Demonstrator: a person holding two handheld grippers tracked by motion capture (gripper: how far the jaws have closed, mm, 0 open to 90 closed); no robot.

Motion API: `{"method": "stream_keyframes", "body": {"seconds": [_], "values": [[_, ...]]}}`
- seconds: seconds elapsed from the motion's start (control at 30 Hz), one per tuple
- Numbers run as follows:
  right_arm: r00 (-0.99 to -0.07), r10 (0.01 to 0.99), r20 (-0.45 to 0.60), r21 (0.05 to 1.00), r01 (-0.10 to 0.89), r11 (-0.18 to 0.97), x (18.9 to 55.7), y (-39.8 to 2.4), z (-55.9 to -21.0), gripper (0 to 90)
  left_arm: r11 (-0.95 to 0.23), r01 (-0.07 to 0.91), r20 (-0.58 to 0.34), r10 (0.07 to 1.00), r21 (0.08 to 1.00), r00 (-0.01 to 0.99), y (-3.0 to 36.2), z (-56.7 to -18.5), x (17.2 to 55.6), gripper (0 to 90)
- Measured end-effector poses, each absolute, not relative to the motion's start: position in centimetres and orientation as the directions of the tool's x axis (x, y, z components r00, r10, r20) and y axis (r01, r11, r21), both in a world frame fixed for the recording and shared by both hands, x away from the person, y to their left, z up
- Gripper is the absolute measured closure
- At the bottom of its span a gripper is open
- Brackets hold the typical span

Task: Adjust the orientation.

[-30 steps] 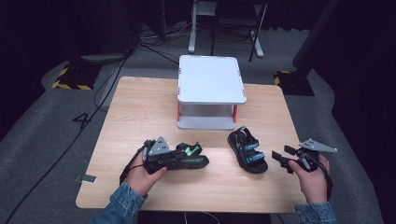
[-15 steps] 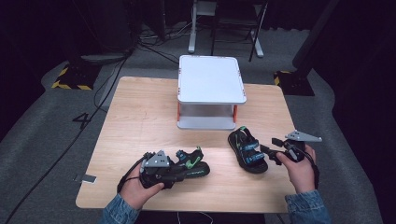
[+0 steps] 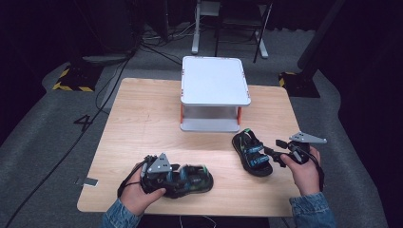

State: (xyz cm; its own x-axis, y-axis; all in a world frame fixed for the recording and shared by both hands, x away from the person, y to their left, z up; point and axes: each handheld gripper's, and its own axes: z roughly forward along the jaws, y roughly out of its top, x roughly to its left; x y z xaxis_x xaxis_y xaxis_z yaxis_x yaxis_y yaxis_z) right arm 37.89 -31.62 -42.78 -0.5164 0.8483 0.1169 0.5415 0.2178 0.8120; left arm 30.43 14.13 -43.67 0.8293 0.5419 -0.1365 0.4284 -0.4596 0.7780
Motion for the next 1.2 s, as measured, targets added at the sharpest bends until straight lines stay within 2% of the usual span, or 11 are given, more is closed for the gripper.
{"method": "stream_keyframes", "body": {"seconds": [0.03,0.07,0.2,0.33,0.4,0.5,0.53,0.67,0.93,1.07,1.2], "values": [[-0.519,0.847,0.116,0.813,0.54,0.219,37.8,-31.7,-42.8,33.5,-0.433,0.449,-0.157,0.559,0.782,0.814,14.3,-43.7,30.6,33.8],[-0.517,0.848,0.117,0.81,0.543,0.219,37.8,-31.7,-42.8,33.5,-0.428,0.454,-0.154,0.573,0.781,0.805,14.5,-43.7,30.7,39.0],[-0.508,0.854,0.116,0.811,0.544,0.213,37.6,-32.1,-42.8,33.4,-0.4,0.482,-0.171,0.605,0.779,0.778,14.8,-43.6,31.2,35.7],[-0.504,0.856,0.116,0.809,0.548,0.213,37.4,-32.4,-42.9,33.3,-0.368,0.517,-0.244,0.58,0.772,0.777,14.3,-43.6,31.1,35.4],[-0.501,0.857,0.118,0.809,0.55,0.21,37.3,-32.4,-43.0,33.3,-0.412,0.52,-0.226,0.579,0.748,0.784,13.2,-43.7,30.9,33.8],[-0.499,0.859,0.116,0.809,0.55,0.21,37.1,-32.6,-43.0,33.2,-0.447,0.534,-0.207,0.594,0.718,0.777,12.2,-44.4,31.0,20.9],[-0.496,0.86,0.119,0.807,0.553,0.207,37.0,-32.6,-43.0,33.2,-0.451,0.53,-0.211,0.584,0.718,0.784,12.0,-44.7,31.1,20.7],[-0.487,0.865,0.119,0.809,0.553,0.2,36.7,-33.0,-42.9,33.2,-0.482,0.522,-0.195,0.575,0.704,0.794,11.7,-45.1,31.3,26.8],[-0.482,0.868,0.118,0.805,0.558,0.2,36.6,-33.2,-43.2,33.2,-0.505,0.51,-0.187,0.558,0.697,0.809,12.2,-44.6,31.8,53.0],[-0.474,0.872,0.118,0.805,0.56,0.196,36.3,-33.5,-43.2,33.2,-0.513,0.463,-0.093,0.592,0.723,0.8,12.7,-43.9,32.4,57.5],[-0.462,0.879,0.118,0.803,0.566,0.189,35.9,-34.0,-43.3,33.2,-0.458,0.467,-0.1,0.624,0.757,0.775,13.7,-43.1,33.9,57.5]]}}
